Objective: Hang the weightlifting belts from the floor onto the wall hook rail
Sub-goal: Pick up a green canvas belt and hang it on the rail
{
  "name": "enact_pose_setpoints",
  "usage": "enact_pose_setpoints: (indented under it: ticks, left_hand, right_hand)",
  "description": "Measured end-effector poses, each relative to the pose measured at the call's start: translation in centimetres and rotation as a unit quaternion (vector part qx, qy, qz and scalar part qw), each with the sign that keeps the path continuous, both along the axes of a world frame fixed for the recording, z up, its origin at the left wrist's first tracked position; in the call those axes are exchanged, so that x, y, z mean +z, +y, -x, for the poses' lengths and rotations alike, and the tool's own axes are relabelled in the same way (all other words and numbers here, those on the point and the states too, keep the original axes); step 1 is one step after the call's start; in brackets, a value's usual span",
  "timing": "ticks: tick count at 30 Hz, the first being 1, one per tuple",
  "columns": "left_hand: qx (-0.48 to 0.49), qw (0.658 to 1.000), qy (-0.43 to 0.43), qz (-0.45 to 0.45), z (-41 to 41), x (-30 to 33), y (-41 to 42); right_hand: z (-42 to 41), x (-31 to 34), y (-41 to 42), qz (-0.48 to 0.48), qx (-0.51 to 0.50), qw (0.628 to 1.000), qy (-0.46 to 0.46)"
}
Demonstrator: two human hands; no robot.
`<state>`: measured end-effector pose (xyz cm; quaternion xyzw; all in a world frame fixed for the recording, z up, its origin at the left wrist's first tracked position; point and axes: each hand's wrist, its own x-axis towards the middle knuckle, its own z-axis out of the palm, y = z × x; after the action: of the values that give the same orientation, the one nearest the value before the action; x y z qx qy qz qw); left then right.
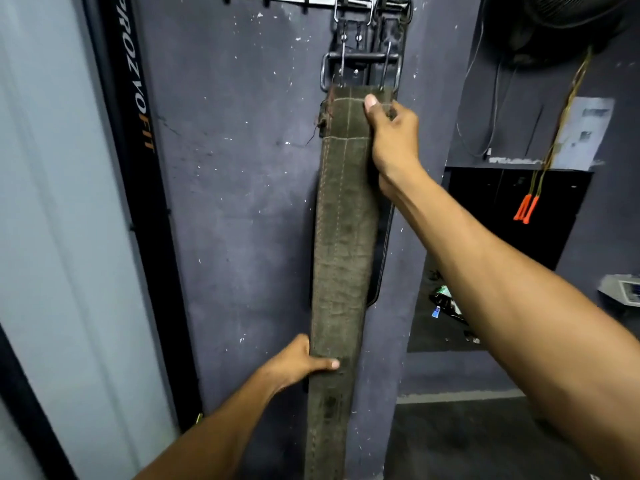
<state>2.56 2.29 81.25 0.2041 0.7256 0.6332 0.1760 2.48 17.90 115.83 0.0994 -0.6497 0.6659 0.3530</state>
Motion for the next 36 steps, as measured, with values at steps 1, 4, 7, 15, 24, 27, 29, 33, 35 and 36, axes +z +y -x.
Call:
enact_pose_setpoints:
  ticks: [1,4,7,15,24,27,29,33,35,36]
  left_hand:
    - [0.003,1.000,-0.002,0.020,-0.3,-0.9,0.0]
    - [0.029,0.998,0.011,0.055,-0.7,-2.0,0.6]
    - [0.049,0.996,0.015,0.075,-0.1,-0.5,1.3]
    - [0.023,0.972,0.076,-0.220,1.0,16.9,2.9]
    - [0.217,0.929,0.147,-0.262,1.6,26.6,5.3]
    - [0.223,0.916,0.150,-0.298,1.5,26.2,5.6]
    - [0.224,0.913,0.151,-0.306,1.6,26.4,5.8]
    - [0.215,0.916,0.165,-0.297,1.1,27.0,6.7]
    - [0.212,0.917,0.185,-0.284,1.0,28.0,6.8]
    - [0.216,0.914,0.191,-0.284,1.0,28.7,6.7]
  right_hand:
    - [0.1,0.4,0.3,-0.005,0.004,1.000,0.003]
    - [-0.1,1.0,1.1,-0.019,0.004,1.000,0.015]
    - [0.0,0.6,2.1,-0.016,0.009,1.000,0.020]
    - [1.6,-4.6,3.7,-0.041,0.022,0.999,-0.013]
    - [-1.1,-11.0,2.3,-0.055,0.068,0.995,-0.038]
    - [-1.9,-14.8,3.4,-0.028,0.153,0.987,-0.046]
    - [-2.2,-16.7,3.5,-0.069,0.160,0.983,-0.053]
    - [-2.5,-17.1,3.7,-0.033,0.154,0.987,-0.020]
    - [-2.9,-18.6,4.5,-0.009,0.212,0.976,-0.047]
    - [-3.2,-20.0,4.8,-0.012,0.235,0.969,-0.078]
